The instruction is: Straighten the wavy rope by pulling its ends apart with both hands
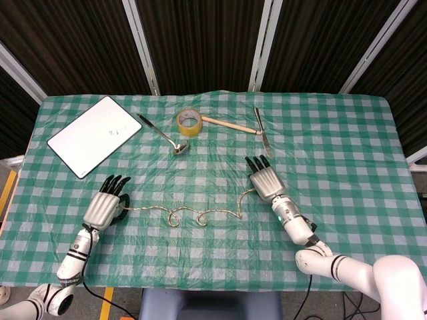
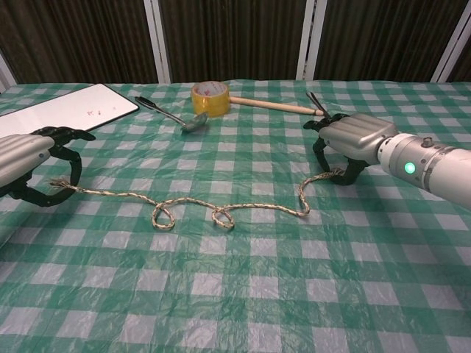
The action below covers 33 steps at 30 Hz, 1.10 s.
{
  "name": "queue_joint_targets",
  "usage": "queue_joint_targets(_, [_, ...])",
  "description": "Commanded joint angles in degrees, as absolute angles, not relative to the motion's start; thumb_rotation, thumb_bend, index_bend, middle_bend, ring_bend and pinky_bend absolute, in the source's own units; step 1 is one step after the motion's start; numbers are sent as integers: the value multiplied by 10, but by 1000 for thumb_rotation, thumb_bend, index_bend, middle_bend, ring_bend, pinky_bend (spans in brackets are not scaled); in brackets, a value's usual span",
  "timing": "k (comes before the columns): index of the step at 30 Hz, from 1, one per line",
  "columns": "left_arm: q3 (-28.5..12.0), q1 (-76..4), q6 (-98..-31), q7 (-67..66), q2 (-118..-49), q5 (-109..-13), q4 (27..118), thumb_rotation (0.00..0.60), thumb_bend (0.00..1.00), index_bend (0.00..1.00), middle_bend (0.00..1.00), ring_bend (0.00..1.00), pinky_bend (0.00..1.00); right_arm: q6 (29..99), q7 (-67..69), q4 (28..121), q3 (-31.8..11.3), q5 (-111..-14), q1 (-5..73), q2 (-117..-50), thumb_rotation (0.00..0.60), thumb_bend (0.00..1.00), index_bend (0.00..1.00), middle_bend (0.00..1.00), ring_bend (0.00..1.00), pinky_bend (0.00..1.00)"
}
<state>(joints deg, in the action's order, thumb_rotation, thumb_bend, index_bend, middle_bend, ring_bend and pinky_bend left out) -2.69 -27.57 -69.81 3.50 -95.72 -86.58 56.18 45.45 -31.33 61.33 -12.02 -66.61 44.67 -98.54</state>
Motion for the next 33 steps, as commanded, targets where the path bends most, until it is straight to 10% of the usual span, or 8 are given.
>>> queue_joint_targets(1, [-27,-276,-699,36,-956,-866,561,600,434,630,89,0,14,455,-317,610,-117,-662,449,-988,600,430,638,0,0,0])
queue_joint_targets(17, [-33,-274,-702,36,-952,-859,548,600,438,631,89,0,15,473,-322,624,-112,-636,448,-964,600,502,791,88,0,0])
queue_joint_targets(33, [-53,-244,-742,72,-893,-838,550,600,451,632,92,0,15,559,-198,710,-102,-652,350,-793,600,518,802,147,0,0])
